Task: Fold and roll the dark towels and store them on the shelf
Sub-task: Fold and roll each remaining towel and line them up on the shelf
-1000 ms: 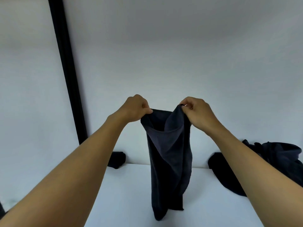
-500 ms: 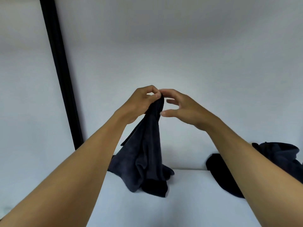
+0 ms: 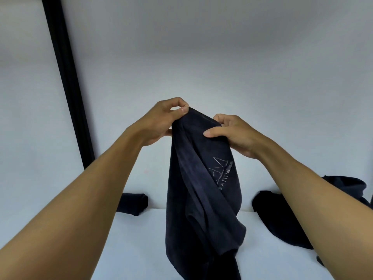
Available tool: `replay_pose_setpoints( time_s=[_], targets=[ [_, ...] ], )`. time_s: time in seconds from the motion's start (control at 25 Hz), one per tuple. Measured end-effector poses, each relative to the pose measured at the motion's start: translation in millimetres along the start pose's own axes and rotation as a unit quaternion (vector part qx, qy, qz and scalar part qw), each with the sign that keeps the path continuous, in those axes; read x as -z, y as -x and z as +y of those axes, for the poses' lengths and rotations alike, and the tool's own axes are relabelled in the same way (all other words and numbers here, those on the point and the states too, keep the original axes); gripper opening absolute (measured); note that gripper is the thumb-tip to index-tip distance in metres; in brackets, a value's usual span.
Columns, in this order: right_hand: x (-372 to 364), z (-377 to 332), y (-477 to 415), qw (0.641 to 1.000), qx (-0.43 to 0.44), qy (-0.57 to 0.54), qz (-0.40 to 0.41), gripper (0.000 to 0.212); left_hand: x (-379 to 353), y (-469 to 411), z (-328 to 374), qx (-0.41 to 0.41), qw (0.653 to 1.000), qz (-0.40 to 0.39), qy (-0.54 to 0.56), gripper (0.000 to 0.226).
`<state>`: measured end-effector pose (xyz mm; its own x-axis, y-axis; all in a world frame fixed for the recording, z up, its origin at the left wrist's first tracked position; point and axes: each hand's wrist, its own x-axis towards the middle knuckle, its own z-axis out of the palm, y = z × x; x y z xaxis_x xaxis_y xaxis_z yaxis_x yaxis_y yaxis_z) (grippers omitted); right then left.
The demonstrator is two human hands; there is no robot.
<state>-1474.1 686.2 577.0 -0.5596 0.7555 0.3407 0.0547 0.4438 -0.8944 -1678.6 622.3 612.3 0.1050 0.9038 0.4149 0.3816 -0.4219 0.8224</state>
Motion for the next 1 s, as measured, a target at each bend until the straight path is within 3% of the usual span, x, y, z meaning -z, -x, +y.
replay_pose_setpoints(
  time_s=[0.2,0.32,0.44,0.56,0.64,0.72,0.8,0.92,1.0],
  targets=[
    [41.7,11.1,16.4,0.984,-0.068,0.165,0.022,0.018,25.2,-0.4,2.1,0.007,0.994,0.096,-0.053,0.020],
    [54.8,13.0,21.0,0.992,-0.065,0.098,0.054,0.016,33.3,3.7,1.7,0.044,0.978,0.146,-0.145,0.019],
    [34.9,-9.2,11.7,0.997,0.004,0.035,0.068,0.016,-2.1,5.3,13.2,0.000,0.959,0.122,-0.255,0.030],
    [2.1,-28.6,1.2,0.995,0.050,0.050,0.064,0.032,-47.8,0.1,18.3,-0.011,0.973,0.016,-0.229,0.047],
    [-5.8,-19.6,2.2,0.996,0.032,0.030,0.082,0.025,-51.2,-2.7,11.7,0.006,0.981,0.025,-0.191,0.029],
    [-8.4,-0.5,13.0,0.998,-0.020,0.051,0.040,0.017,-41.7,2.3,3.8,0.041,0.988,0.038,-0.144,0.015],
    [-11.3,17.6,20.7,0.997,-0.050,0.057,-0.005,0.019,-32.3,9.5,-0.7,0.071,0.990,0.040,-0.118,0.014],
    [-14.5,31.4,26.1,0.999,-0.028,0.028,-0.025,0.014,-21.8,16.4,-0.8,0.083,0.992,0.054,-0.071,0.022],
    [-13.6,47.4,29.4,0.992,-0.041,0.093,-0.079,0.018,-12.6,17.8,0.9,0.082,0.993,0.083,-0.033,0.025]
  ],
)
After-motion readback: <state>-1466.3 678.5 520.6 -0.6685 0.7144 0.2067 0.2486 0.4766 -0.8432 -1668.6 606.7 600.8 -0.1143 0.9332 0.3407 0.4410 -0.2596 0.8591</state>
